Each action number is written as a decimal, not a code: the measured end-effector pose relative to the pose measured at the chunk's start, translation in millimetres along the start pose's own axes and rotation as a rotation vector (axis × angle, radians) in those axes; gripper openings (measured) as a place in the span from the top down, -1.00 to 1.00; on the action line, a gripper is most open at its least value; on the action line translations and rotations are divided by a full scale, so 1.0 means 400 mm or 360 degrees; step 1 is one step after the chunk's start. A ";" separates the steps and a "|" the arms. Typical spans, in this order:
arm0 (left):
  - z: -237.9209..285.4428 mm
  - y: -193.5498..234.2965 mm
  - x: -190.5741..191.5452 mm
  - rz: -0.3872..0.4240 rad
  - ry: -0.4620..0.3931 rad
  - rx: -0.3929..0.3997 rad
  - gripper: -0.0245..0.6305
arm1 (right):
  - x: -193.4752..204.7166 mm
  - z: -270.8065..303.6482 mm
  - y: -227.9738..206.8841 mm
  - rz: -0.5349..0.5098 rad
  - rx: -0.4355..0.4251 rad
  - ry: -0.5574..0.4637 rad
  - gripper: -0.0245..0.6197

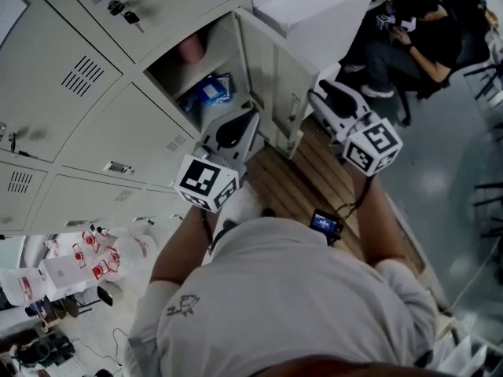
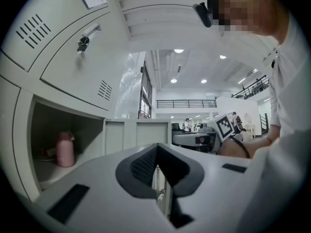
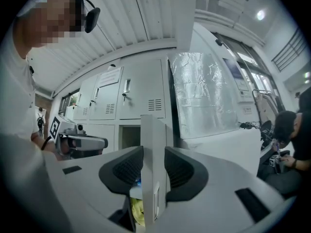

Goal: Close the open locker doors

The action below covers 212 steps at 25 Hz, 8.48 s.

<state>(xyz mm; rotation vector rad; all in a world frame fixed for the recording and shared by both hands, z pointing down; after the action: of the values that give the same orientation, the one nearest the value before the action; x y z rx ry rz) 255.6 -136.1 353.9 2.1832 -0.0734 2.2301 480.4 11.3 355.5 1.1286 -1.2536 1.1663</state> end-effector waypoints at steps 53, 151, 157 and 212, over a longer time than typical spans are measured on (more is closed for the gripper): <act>-0.321 0.182 -0.009 0.0041 0.0010 -0.0585 0.94 | 0.011 0.510 0.376 -0.0149 -0.0348 -0.0045 0.48; -0.325 0.115 0.144 -0.0084 0.0077 -0.0550 0.94 | 0.234 0.331 0.411 -0.0089 -0.0429 0.0080 0.93; -0.259 0.105 0.169 -0.0105 0.0101 -0.0409 0.94 | 0.254 0.274 0.367 -0.0056 -0.0274 0.0106 0.92; -0.047 0.058 0.394 -0.0208 0.0294 -0.0090 0.94 | 0.728 0.041 -0.052 0.0242 0.0214 0.0896 0.55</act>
<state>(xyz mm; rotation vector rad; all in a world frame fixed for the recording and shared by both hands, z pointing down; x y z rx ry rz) 232.5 -161.2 510.6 1.8866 0.0090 2.3134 494.4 -3.0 647.2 0.7268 -0.8407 1.5671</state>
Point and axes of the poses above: the fingertips, and each gripper's own axes: z forward along the fingers, y to its left, x out of its underside, the point moved 10 cm from there along -z, backward along the fingers, and after that the axes turned 3 degrees about -x, right-handed, at the moved point
